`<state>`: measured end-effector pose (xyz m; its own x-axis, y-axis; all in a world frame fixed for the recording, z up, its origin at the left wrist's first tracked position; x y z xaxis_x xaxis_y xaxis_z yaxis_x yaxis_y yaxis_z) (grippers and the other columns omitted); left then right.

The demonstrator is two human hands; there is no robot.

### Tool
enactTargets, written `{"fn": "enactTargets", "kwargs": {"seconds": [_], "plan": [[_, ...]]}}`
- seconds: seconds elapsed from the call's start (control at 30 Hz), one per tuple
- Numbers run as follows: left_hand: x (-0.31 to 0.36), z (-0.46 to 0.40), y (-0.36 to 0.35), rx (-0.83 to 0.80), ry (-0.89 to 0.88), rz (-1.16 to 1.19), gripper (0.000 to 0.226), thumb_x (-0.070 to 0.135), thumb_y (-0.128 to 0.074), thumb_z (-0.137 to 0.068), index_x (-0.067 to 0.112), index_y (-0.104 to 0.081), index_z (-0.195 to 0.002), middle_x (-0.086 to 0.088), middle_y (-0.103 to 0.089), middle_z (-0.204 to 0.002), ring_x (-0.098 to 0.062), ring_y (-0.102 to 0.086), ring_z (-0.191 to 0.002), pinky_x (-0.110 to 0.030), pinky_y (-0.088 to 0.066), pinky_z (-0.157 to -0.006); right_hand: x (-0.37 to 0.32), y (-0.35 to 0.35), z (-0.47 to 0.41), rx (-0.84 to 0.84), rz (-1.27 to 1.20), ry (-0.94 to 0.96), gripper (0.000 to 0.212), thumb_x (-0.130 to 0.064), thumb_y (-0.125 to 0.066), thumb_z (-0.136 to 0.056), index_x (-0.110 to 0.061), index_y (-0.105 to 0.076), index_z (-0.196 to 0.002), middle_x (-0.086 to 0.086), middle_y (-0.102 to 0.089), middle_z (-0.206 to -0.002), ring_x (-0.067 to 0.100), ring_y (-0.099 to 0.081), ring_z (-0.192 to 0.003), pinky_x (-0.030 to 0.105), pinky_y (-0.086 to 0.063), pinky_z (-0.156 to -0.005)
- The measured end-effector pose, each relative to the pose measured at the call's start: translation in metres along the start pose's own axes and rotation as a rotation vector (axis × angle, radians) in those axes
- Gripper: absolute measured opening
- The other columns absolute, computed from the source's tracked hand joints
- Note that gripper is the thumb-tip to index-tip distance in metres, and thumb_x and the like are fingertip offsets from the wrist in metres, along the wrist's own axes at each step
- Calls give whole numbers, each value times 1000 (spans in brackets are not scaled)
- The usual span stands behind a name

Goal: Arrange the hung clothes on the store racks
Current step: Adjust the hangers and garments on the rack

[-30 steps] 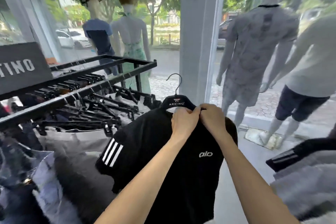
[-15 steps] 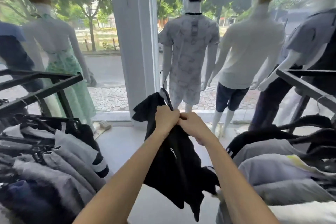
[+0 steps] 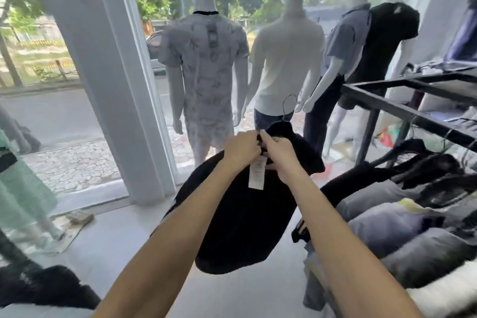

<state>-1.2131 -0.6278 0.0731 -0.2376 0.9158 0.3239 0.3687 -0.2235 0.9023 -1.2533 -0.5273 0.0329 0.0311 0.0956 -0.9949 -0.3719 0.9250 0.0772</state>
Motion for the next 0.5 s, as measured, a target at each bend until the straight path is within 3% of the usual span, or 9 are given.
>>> {"fn": "enactTargets", "kwargs": {"seconds": [0.13,0.3,0.4,0.5], "plan": [[25,-32,-23,-9,-116,9,23,17,-49,-91,21,-61,-110,-8,-65,-109,-32,-61,-99,-38,-44,-75,-1,34,-22,172,-12,-13,39,-47,-58,-92,-10,-71,-97,3,-73,-96,22,-69,-86,28,-42,-54],[73,-68,-35,-21,-227,-4,31,16,-49,-90,26,-62,-116,-6,-65,-111,-32,-59,-103,-39,-40,-75,-5,85,-56,308,31,-22,44,-49,-58,-89,-9,-69,-103,6,-71,-96,24,-70,-87,40,-59,-65],[108,-85,-41,-26,-275,-21,33,20,-47,-92,29,-61,-121,-5,-65,-115,-32,-58,-107,-40,-39,-81,-10,116,-71,381,9,-30,42,-44,-51,-91,-8,-68,-104,12,-71,-101,29,-70,-87,51,-61,-76],[146,-99,-54,-29,-318,-36,33,21,-47,-93,27,-61,-122,-4,-64,-115,-31,-59,-107,-37,-35,-78,-15,149,-80,407,1,-46,36,-34,-44,-99,-5,-66,-103,15,-69,-103,28,-66,-85,45,-60,-71]]}}
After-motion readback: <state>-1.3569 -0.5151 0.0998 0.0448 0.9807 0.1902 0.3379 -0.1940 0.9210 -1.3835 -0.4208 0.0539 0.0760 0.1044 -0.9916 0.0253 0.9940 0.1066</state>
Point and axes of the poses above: each hand's wrist, its own z-axis away from the middle knuckle, its own y-axis out of the back of the hand, x = y × z, the point moved 7 cm from there along -z, towards the middle knuckle
